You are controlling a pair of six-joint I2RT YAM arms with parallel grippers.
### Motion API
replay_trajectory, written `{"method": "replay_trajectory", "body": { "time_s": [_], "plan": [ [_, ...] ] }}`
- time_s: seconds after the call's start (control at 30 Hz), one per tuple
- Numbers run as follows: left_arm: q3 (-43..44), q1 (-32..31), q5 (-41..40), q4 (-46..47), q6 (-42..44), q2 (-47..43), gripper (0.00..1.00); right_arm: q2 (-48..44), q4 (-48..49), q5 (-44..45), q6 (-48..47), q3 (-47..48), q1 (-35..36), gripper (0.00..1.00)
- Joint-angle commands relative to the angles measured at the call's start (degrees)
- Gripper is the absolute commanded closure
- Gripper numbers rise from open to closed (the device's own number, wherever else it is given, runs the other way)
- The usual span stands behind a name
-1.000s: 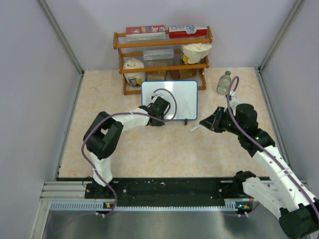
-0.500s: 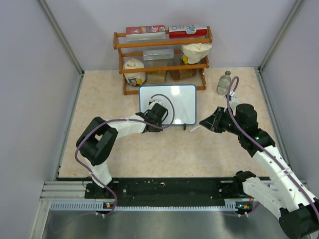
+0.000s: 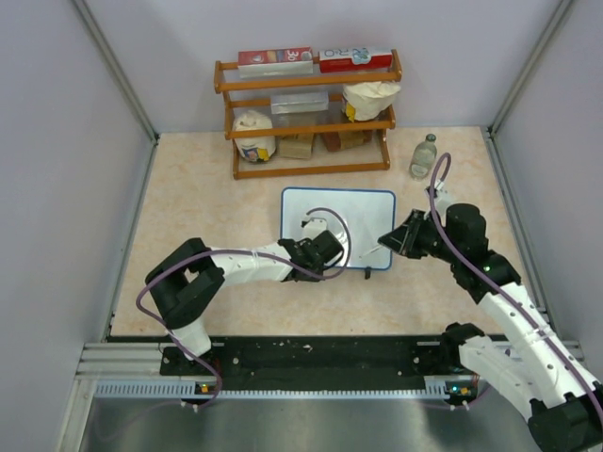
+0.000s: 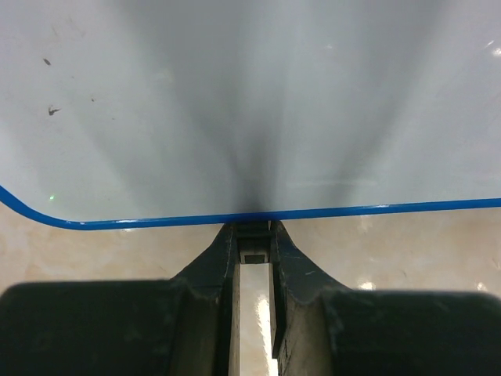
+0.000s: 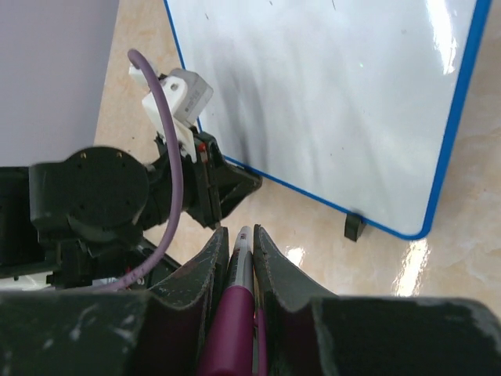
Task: Write a sentence on the whiteboard
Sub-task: Move the whiteboard stand to the center of the board.
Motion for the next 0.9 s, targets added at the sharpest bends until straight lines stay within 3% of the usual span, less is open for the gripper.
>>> {"method": "replay_trajectory", "body": {
  "time_s": [0.0,0.23,0.37,0.4,0.5,0.87],
  "plan": [
    [-3.14,-6.38,12.27,-9.07,-7.88,2.97,1.00,-1.70,0.29,-0.32,0.30,0.55,-0.59,1.00],
    [-1.38,-10.95,15.43,-9.60,-9.56,6.66,0.96,-2.41,-2.26,2.22,-1.10,0.99,-0.59,1.00],
    [-0.15,-12.01,15.17,-9.86,-9.04,6.67,0.74,-2.32,-3.31,3.71,-1.71,0.91,-0.59,1.00],
    [-0.06,-12.19,15.17,-9.95,-8.95,6.58,0.62,-2.41,-3.66,3.81,-1.89,0.99,-0.59,1.00],
    [0.03,-12.45,15.35,-9.52,-8.77,6.67,0.50,-2.59,-4.80,5.30,-2.51,1.34,-0.59,1.00],
    [3.19,-14.21,15.00,-8.55,-6.14,8.86,0.52,-3.73,-7.27,8.90,-4.18,2.49,-0.59,1.00]
  ]
}}
